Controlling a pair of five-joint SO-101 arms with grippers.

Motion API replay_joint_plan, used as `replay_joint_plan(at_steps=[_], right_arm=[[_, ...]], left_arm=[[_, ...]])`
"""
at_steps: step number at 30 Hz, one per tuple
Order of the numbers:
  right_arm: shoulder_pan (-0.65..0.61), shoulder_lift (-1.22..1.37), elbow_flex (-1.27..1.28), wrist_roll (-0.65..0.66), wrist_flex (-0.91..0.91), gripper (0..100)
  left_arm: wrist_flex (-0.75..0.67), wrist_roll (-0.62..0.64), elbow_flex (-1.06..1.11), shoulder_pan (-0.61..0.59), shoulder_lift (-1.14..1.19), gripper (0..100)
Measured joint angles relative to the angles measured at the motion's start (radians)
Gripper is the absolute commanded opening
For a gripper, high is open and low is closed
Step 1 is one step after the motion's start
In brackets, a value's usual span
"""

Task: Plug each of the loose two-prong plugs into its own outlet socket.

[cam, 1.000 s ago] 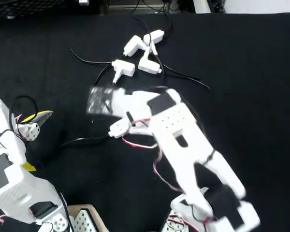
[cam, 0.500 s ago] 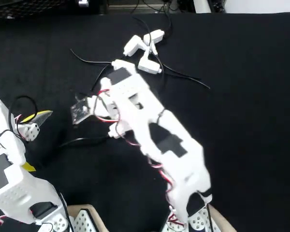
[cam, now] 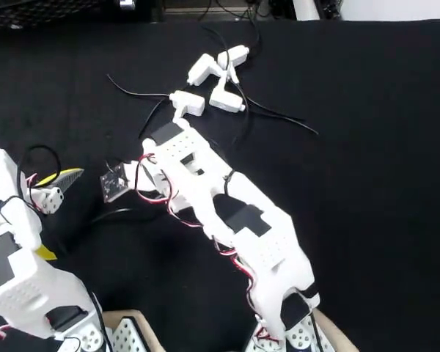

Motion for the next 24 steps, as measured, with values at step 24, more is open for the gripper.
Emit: replay_joint_plan(at_steps=[24], right_arm=[[0.167,0.041,-0.546,-0.147,-0.104,1.3]], left_arm=[[0.000,0.000,0.000,0.000,0.000,72]])
